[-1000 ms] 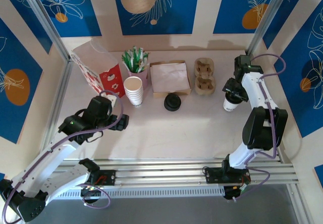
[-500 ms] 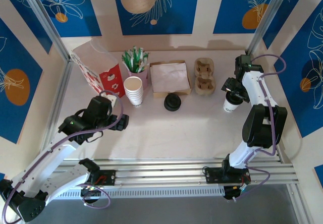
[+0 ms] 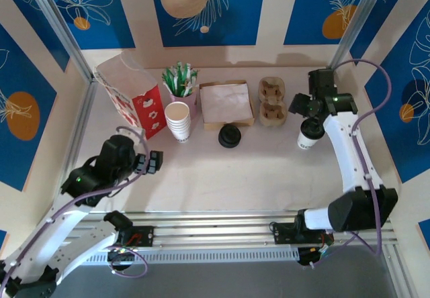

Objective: Pack the takeout coffee

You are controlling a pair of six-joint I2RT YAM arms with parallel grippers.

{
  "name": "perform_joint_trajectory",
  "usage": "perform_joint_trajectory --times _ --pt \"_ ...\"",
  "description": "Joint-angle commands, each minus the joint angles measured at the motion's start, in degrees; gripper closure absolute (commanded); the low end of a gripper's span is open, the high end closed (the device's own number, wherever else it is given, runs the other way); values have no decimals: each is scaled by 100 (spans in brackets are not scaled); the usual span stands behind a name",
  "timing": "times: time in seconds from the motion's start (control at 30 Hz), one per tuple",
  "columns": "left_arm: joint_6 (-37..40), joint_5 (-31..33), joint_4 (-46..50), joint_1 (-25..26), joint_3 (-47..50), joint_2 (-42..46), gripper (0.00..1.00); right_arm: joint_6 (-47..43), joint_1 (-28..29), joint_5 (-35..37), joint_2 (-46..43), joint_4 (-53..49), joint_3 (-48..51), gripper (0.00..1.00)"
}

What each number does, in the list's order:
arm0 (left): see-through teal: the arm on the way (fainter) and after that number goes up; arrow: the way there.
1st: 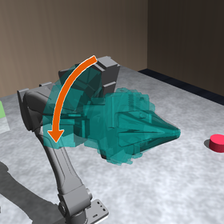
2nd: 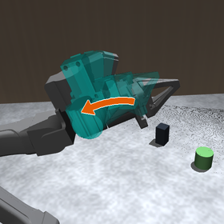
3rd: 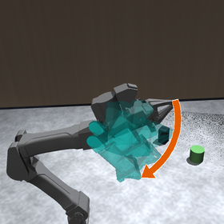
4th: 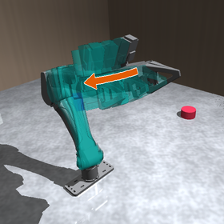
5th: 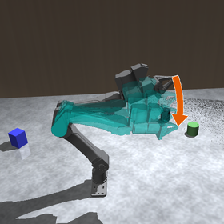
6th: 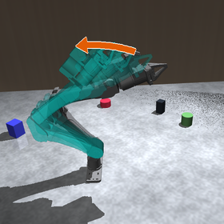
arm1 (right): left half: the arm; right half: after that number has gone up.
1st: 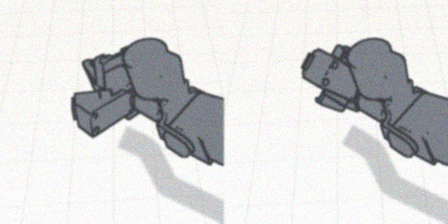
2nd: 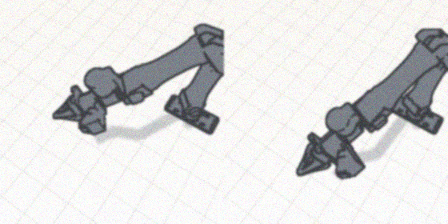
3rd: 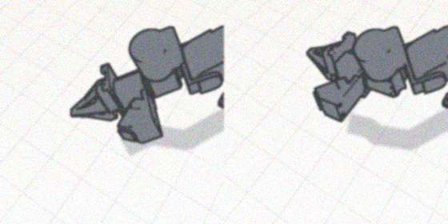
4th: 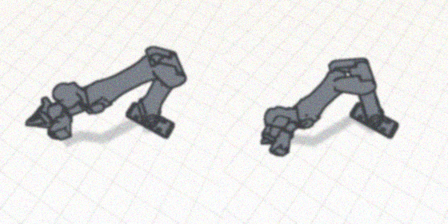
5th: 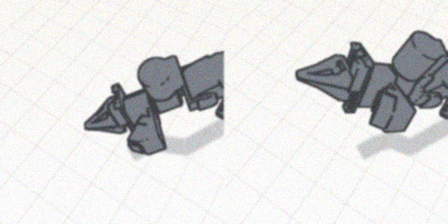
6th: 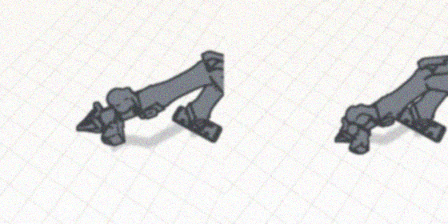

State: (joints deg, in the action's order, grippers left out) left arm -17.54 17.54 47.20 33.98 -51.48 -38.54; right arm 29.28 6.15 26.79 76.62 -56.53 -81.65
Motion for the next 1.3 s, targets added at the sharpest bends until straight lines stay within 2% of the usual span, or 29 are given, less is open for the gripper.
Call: perform_joint_trajectory --times 0.0,0.13,0.2,0.33,0.53,0.77,0.93,1.27 --pt "-87 763 -196 -31 115 503 0 79 1029 -382 161 78 -157 13" --pt "-162 1350 -320 -32 284 1206 0 238 2411 -786 1022 90 -859 15" --pt "-184 1524 -350 -32 347 1431 0 224 2926 -721 1626 -76 -1464 17" --pt "-180 1656 -355 -31 385 1539 0 49 3544 -738 2869 -528 -2928 18" --pt "-188 1726 -256 -31 315 1306 0 -153 3864 -789 4437 -1281 -5012 23" --pt "-180 1742 -268 -31 331 1275 0 -287 3911 -1012 5541 -1714 -6571 33" --pt "-155 1762 -265 -34 317 1218 0 -404 3894 -1126 5804 -1585 -6763 45" --pt "-144 1796 -256 -31 314 1200 0 -725 3920 -1073 6081 -1387 -6898 58"
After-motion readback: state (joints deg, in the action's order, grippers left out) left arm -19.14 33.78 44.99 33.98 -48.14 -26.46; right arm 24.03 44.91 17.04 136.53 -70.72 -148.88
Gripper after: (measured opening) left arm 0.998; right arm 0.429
